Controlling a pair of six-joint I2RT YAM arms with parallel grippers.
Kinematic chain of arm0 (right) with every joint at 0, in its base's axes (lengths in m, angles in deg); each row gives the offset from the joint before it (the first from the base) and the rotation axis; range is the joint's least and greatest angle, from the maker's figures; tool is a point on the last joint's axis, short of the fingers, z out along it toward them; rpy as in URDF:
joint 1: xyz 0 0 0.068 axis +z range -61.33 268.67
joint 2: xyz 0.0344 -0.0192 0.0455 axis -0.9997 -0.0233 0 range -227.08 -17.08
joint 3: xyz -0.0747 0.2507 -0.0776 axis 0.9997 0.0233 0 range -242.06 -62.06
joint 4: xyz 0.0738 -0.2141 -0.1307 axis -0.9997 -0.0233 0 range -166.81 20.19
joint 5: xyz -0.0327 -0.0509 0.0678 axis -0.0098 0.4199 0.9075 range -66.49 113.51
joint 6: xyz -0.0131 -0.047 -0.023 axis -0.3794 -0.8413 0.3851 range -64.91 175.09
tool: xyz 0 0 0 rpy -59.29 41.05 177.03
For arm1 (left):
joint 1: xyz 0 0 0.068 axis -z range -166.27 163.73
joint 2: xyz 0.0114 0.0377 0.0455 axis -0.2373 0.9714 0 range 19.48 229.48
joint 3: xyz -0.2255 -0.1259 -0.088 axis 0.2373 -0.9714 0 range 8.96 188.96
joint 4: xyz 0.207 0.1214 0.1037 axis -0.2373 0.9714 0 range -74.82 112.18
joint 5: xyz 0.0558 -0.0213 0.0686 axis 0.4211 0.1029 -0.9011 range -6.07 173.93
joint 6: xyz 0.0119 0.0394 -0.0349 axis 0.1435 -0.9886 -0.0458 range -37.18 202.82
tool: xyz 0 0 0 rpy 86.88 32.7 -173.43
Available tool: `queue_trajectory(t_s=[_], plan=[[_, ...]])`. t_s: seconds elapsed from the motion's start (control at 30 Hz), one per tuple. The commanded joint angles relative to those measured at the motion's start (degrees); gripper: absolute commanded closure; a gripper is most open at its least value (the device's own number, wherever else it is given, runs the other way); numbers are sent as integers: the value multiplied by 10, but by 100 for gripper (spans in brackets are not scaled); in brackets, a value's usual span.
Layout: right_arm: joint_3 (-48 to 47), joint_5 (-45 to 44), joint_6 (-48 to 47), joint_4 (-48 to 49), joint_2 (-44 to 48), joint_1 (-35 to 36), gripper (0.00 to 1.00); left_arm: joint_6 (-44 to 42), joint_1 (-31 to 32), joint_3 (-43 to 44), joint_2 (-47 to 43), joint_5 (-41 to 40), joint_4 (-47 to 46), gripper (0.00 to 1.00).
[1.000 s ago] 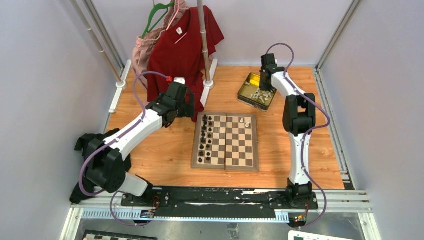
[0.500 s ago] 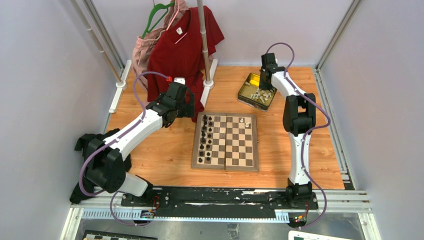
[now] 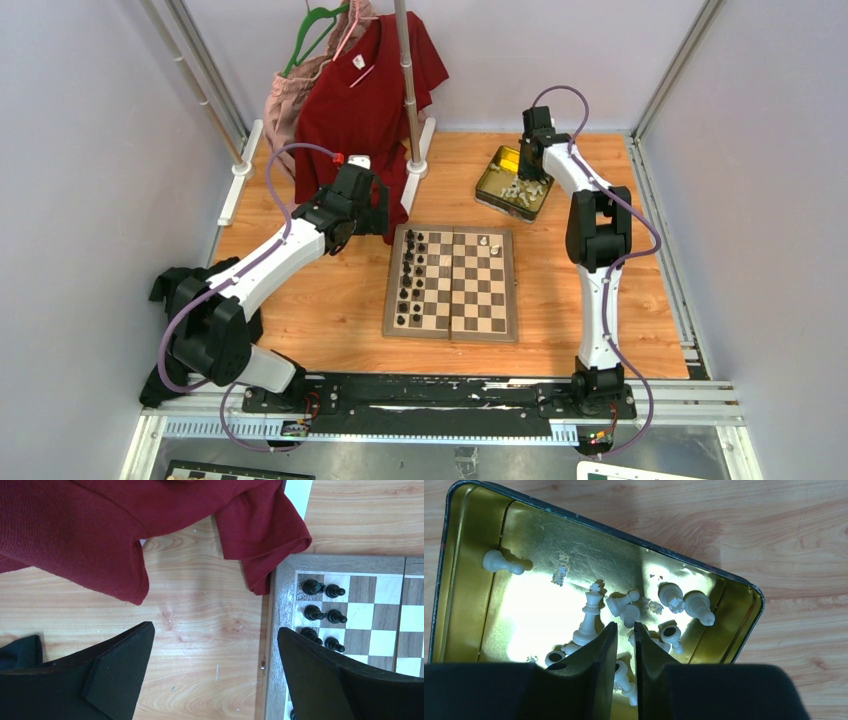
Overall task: Set up the chess pieces on the board
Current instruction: Pick up the chess piece from the storage box.
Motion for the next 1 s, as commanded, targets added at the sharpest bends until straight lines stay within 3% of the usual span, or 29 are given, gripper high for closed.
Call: queue_trajectory(t_s=[0.0, 0.53, 0.97], plan=[[12, 7, 1, -5, 18, -9, 74, 4, -4, 4, -4, 0, 0, 0], [-18, 4, -4, -6, -10, -11, 74, 1, -4, 10, 4, -3, 3, 0], [-15, 6, -6, -6, -8, -14, 93, -2, -4, 11, 10, -3, 1, 0]])
